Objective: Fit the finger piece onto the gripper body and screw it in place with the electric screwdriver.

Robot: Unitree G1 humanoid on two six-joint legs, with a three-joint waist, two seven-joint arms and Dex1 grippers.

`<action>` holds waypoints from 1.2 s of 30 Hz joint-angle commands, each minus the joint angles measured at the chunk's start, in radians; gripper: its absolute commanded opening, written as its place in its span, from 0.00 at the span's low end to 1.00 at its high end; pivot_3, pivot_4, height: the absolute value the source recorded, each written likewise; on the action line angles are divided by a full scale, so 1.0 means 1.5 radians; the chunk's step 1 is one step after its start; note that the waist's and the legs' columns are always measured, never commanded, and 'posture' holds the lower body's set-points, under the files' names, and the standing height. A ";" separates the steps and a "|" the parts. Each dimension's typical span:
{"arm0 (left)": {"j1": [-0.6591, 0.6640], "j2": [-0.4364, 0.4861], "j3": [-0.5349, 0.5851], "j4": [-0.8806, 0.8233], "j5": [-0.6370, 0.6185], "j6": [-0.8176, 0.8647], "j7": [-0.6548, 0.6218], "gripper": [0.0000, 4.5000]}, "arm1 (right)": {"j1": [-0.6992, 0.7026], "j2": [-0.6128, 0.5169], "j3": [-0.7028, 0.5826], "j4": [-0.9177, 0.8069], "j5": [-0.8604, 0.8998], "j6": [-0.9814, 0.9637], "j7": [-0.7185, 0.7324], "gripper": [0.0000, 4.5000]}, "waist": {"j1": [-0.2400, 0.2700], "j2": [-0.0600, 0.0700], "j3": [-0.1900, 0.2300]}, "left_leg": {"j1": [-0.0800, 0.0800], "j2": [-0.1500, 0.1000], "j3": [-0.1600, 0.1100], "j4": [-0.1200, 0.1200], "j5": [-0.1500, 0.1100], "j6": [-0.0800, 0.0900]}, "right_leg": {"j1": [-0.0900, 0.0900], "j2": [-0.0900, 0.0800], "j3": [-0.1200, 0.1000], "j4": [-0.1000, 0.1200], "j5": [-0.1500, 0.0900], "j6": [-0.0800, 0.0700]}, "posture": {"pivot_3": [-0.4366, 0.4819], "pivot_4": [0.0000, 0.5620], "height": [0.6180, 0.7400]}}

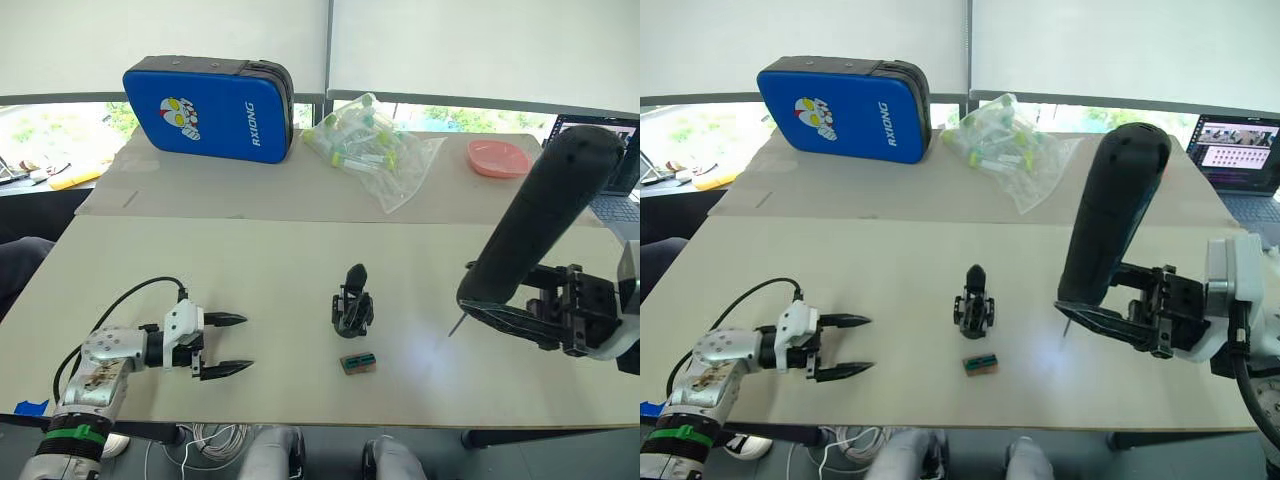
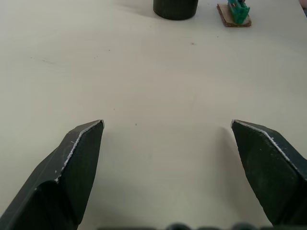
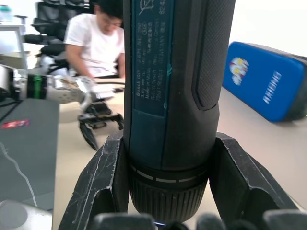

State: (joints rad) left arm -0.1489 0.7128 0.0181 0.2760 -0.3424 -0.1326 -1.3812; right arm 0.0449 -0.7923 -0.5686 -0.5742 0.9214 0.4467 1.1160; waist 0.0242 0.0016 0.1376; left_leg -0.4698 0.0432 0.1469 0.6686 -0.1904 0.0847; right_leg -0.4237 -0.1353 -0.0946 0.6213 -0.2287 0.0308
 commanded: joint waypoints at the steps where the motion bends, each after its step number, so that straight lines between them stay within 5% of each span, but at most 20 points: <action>1: 0.007 -0.002 -0.015 -0.057 -0.002 0.003 -0.005 1.00 | -0.025 0.006 0.008 -0.057 0.028 -0.018 -0.037 0.42 | -0.001 0.000 0.001 | 0.000 0.000 0.000 0.000 0.000 0.000 | 0.000 0.000 0.000 0.000 0.000 0.000 | 0.48 0.27 1.00; 12: 0.040 -0.080 -0.134 -0.261 0.042 0.109 0.112 1.00 | -0.108 0.087 0.227 -0.141 -0.023 -0.034 -0.144 0.42 | -0.006 -0.001 0.002 | 0.000 -0.001 0.000 -0.002 0.000 0.000 | 0.000 0.000 -0.001 -0.002 0.001 -0.001 | 0.48 0.27 1.00; 36: 0.003 -0.198 -0.279 -0.210 0.136 0.116 0.191 1.00 | -0.056 0.162 0.366 0.009 -0.186 -0.218 0.013 0.42 | 0.013 -0.001 0.002 | 0.001 -0.001 0.000 0.000 0.000 0.000 | 0.002 0.001 -0.001 -0.002 0.003 0.000 | 0.48 0.27 1.00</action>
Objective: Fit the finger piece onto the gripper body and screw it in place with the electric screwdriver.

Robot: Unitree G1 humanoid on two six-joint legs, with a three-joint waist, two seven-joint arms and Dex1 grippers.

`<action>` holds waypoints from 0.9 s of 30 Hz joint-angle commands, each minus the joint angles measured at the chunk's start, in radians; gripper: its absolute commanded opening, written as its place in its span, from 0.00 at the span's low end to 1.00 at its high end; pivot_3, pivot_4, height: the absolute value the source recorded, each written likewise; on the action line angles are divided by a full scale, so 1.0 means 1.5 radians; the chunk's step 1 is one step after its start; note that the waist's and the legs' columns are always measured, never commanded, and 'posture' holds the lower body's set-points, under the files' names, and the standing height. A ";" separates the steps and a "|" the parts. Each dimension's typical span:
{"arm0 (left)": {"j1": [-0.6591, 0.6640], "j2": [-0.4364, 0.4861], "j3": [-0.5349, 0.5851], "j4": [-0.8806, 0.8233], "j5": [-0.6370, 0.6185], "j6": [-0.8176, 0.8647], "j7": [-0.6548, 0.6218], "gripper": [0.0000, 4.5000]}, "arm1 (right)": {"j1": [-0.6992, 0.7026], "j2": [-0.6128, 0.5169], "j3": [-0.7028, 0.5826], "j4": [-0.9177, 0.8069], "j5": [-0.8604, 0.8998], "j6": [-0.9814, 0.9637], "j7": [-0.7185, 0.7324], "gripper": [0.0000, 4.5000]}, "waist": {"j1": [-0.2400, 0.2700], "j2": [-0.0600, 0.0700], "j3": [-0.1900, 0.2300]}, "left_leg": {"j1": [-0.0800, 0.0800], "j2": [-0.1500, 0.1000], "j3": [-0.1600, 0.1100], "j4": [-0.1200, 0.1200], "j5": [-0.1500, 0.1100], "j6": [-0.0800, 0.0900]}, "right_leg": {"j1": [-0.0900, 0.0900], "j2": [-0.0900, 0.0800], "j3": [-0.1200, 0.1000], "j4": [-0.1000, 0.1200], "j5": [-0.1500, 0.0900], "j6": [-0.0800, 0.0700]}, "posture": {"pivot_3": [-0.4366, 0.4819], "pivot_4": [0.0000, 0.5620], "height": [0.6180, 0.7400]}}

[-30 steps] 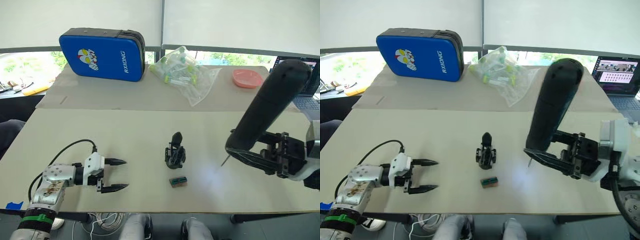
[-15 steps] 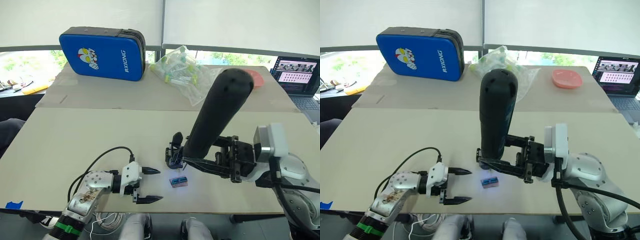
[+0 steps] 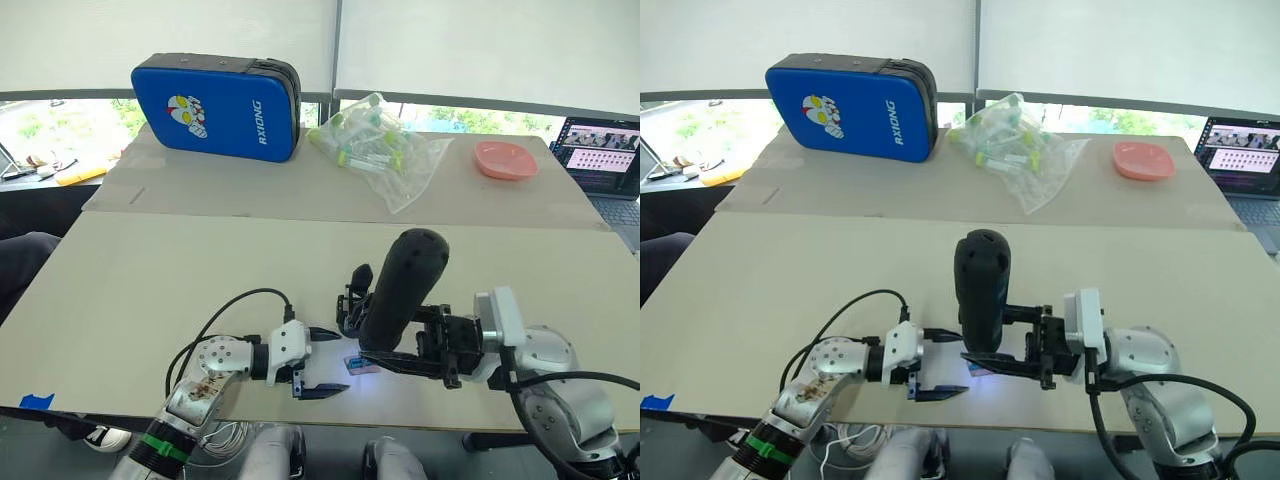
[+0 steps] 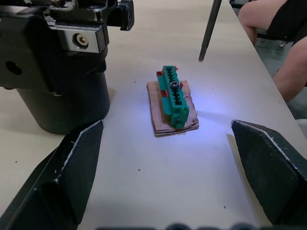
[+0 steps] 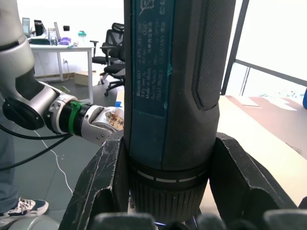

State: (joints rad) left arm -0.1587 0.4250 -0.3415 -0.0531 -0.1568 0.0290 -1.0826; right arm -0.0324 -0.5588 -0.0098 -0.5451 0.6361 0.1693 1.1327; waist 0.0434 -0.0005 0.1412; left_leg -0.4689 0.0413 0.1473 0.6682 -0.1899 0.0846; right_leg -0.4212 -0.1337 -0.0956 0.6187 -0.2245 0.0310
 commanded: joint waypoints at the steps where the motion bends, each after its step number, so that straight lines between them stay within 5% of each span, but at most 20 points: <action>1: 0.010 -0.005 -0.043 0.010 0.014 0.007 -0.009 1.00 | -0.005 0.007 -0.006 -0.008 0.002 -0.035 0.002 0.42 | 0.000 0.000 0.000 | 0.000 0.000 0.000 0.000 0.000 0.000 | 0.000 0.000 0.000 0.000 0.000 0.000 | 0.48 0.27 1.00; 27: 0.020 -0.024 -0.075 -0.031 0.028 0.067 0.013 1.00 | -0.021 0.014 0.013 0.001 -0.026 -0.044 -0.023 0.42 | 0.000 0.000 0.000 | 0.000 -0.001 0.000 0.000 0.000 0.001 | 0.000 0.000 0.000 0.000 0.000 0.000 | 0.48 0.27 1.00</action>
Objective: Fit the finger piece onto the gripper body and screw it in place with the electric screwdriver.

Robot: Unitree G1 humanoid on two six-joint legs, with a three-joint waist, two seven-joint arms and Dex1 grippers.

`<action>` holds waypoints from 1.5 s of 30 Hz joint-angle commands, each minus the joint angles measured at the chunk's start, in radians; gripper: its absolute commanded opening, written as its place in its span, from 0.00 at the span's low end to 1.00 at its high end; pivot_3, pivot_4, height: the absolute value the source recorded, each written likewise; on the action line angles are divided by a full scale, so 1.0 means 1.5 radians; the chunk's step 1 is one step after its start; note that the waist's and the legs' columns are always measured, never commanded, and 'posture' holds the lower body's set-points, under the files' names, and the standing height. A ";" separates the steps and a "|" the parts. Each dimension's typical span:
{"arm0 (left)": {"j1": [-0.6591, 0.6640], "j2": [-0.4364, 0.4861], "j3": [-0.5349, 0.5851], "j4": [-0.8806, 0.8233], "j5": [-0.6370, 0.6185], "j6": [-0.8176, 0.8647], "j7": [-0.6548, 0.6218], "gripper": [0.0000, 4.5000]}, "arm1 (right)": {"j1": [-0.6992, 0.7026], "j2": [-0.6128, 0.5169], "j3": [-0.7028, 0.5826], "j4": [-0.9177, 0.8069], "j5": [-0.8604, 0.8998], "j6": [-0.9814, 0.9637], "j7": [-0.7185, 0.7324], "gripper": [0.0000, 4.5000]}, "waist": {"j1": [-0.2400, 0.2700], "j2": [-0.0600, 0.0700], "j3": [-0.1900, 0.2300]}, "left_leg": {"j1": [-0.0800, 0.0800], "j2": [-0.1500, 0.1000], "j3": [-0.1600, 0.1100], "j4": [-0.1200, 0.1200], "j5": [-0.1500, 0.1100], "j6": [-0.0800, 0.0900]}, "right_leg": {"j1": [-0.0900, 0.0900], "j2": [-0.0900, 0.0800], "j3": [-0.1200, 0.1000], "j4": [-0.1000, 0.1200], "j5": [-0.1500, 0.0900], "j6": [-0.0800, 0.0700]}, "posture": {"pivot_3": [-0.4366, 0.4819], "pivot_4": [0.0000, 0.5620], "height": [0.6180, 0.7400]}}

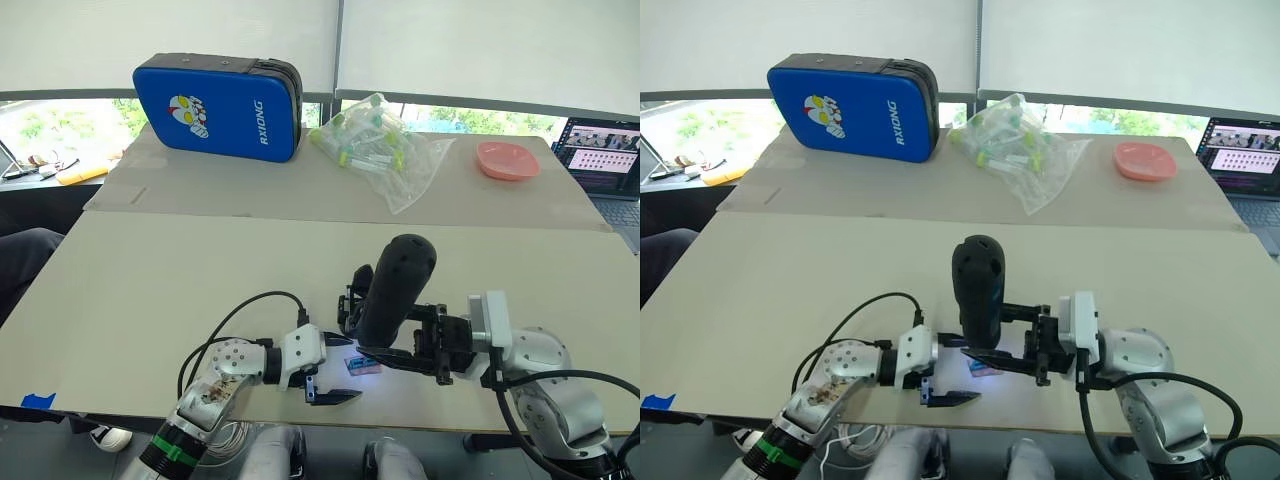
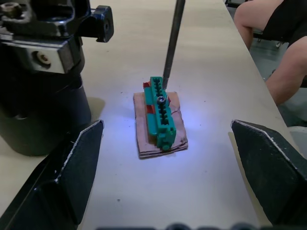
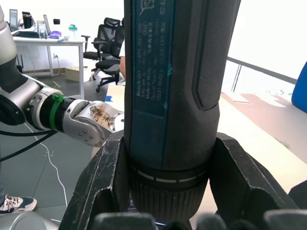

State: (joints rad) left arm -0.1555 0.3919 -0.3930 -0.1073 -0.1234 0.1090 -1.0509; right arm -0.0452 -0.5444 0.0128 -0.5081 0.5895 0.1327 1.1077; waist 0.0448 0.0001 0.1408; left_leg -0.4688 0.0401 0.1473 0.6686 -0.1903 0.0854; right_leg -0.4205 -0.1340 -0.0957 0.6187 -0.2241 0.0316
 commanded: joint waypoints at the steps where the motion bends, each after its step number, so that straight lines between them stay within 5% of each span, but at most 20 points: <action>1: 0.019 -0.001 -0.041 0.004 0.005 0.015 -0.008 1.00 | -0.013 0.003 0.000 -0.024 0.005 -0.019 -0.008 0.42 | -0.001 0.000 0.000 | 0.000 0.000 0.000 0.000 0.000 0.000 | 0.000 0.000 0.000 0.000 0.000 0.000 | 0.48 0.27 1.00; 45: 0.013 0.001 -0.031 0.017 0.011 0.017 0.015 1.00 | -0.003 -0.009 0.011 -0.015 -0.008 -0.016 -0.017 0.42 | -0.001 0.000 0.000 | 0.000 0.000 0.000 0.001 0.000 0.000 | 0.000 0.000 0.000 0.001 0.000 0.000 | 0.48 0.27 1.00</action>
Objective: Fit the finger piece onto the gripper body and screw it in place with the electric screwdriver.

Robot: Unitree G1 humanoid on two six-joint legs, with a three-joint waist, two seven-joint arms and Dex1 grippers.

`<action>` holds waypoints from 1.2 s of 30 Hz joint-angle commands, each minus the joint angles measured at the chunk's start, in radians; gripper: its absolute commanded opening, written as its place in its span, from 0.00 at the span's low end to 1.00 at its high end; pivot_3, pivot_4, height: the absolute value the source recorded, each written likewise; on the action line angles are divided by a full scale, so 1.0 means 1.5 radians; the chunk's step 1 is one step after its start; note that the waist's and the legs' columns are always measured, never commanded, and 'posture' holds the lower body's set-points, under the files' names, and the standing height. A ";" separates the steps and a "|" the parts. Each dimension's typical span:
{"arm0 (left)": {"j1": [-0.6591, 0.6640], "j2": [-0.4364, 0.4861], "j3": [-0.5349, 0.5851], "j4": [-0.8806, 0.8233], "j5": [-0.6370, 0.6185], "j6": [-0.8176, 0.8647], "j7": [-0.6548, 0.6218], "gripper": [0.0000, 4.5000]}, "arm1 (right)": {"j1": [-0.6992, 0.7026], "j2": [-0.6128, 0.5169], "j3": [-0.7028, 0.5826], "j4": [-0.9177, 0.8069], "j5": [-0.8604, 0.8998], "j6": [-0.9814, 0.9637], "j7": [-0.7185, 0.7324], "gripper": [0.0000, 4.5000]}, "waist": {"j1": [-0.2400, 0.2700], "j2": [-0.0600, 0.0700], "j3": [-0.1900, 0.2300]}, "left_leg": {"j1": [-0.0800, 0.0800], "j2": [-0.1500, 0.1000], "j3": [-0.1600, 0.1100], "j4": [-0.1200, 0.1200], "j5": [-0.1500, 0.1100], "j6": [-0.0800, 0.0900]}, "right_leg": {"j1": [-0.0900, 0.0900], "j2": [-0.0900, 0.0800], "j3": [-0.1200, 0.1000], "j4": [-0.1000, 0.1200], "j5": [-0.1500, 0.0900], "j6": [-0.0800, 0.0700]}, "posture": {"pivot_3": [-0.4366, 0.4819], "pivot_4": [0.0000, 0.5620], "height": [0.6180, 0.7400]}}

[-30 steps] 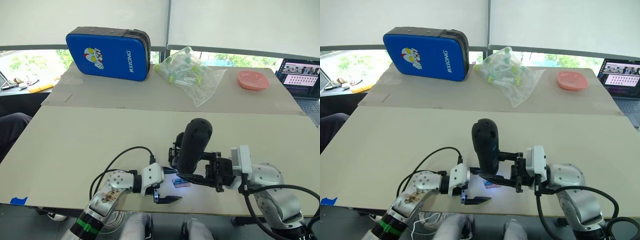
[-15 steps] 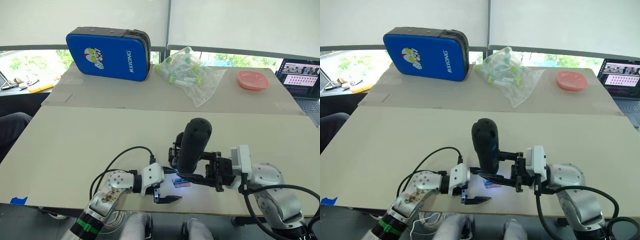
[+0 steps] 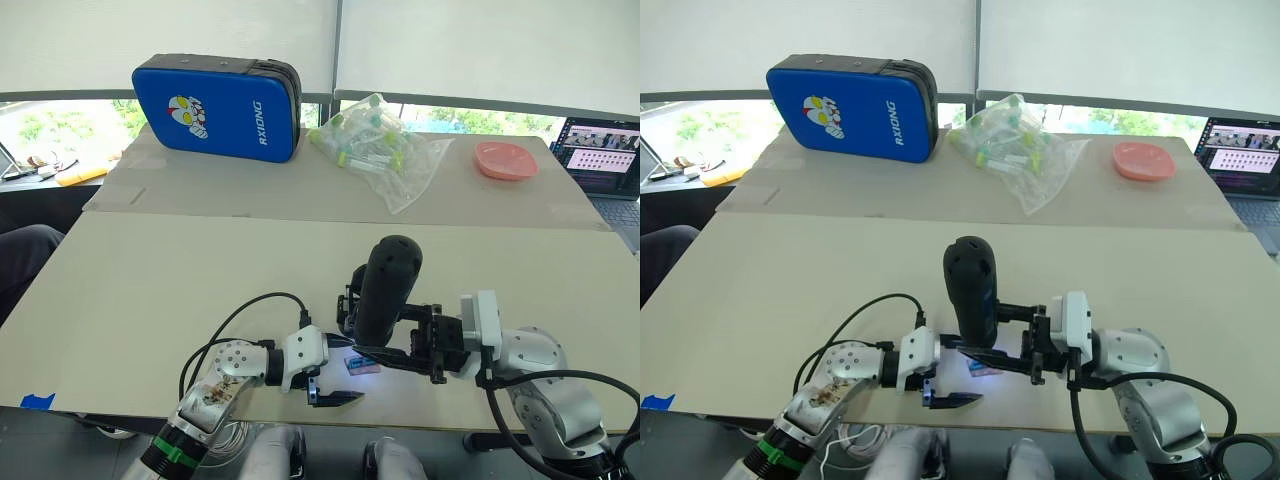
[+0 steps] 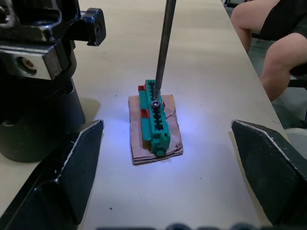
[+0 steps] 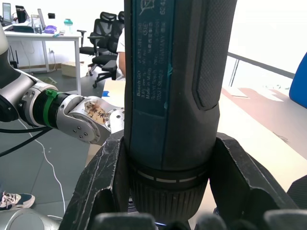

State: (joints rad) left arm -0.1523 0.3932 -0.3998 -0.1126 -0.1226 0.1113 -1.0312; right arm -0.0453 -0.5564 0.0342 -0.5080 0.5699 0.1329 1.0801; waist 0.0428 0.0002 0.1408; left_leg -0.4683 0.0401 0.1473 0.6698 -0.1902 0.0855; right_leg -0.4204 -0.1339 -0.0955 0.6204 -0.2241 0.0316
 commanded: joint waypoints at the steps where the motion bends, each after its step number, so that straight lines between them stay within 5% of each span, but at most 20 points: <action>1: 0.011 0.000 -0.027 0.021 0.011 0.016 0.002 1.00 | -0.004 -0.001 -0.003 -0.014 0.005 -0.017 0.002 0.42 | 0.000 0.000 0.000 | 0.000 0.000 0.000 0.000 0.000 0.000 | 0.000 0.000 0.000 0.000 0.000 0.000 | 0.48 0.27 1.00; 36: 0.016 0.001 -0.026 0.018 0.009 0.018 0.010 1.00 | -0.017 0.000 -0.004 0.003 0.000 -0.014 -0.001 0.42 | 0.000 0.000 0.000 | 0.000 0.000 0.000 0.001 0.000 0.000 | 0.000 0.000 0.000 0.001 0.000 0.000 | 0.48 0.27 1.00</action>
State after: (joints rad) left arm -0.1504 0.3932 -0.4000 -0.1138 -0.1229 0.1130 -1.0197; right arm -0.0557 -0.5548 0.0438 -0.4810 0.5574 0.1329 1.0826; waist 0.0427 0.0002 0.1407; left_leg -0.4680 0.0402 0.1473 0.6709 -0.1902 0.0854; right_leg -0.4205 -0.1340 -0.0954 0.6222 -0.2242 0.0315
